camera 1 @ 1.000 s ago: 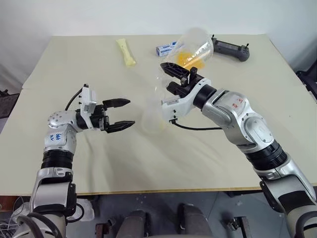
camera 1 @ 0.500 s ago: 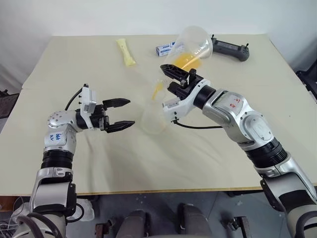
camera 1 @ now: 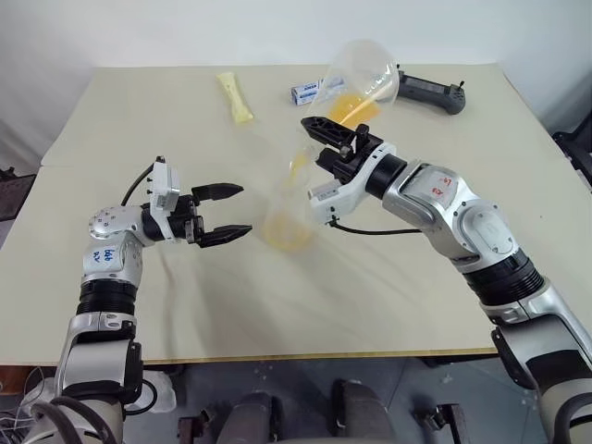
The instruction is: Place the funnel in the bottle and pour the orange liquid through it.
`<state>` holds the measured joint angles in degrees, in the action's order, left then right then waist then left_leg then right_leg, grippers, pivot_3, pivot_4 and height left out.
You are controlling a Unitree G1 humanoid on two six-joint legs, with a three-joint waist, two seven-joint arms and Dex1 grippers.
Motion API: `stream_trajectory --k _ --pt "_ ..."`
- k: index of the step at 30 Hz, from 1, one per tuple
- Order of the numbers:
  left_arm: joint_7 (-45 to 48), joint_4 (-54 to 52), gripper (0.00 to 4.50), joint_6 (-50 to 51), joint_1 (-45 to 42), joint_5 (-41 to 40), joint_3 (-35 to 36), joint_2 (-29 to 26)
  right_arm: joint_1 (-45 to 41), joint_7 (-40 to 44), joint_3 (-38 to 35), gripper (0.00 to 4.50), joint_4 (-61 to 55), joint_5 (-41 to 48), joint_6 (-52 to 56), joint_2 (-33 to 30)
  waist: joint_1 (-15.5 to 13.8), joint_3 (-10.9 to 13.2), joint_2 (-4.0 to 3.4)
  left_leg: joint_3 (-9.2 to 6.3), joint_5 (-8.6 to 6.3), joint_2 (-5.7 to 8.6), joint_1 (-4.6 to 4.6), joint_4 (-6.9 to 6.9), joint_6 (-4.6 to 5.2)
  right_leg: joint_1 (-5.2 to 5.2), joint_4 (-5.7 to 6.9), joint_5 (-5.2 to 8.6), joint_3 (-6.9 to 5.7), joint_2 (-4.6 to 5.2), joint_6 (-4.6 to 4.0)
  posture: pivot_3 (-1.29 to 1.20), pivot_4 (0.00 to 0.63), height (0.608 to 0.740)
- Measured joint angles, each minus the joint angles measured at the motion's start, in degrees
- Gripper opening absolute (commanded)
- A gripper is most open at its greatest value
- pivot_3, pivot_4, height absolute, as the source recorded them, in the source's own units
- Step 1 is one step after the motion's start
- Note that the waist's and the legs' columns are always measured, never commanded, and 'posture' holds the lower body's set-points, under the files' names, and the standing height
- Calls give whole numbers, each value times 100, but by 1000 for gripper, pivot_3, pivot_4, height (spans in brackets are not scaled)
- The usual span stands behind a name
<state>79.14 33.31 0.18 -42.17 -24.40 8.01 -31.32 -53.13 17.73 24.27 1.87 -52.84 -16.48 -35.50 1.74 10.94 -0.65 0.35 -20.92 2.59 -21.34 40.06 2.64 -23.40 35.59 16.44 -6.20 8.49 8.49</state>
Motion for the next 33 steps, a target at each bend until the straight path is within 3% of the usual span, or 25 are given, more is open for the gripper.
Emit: stream_trajectory --k 33 --pt "-28 1 4500 0 -9 0 -1 21 -211 -454 0 2374 212 -392 -552 -125 2 0 0 1 0 0 0 0 0 0 0 0 1 0 0 0 150 740"
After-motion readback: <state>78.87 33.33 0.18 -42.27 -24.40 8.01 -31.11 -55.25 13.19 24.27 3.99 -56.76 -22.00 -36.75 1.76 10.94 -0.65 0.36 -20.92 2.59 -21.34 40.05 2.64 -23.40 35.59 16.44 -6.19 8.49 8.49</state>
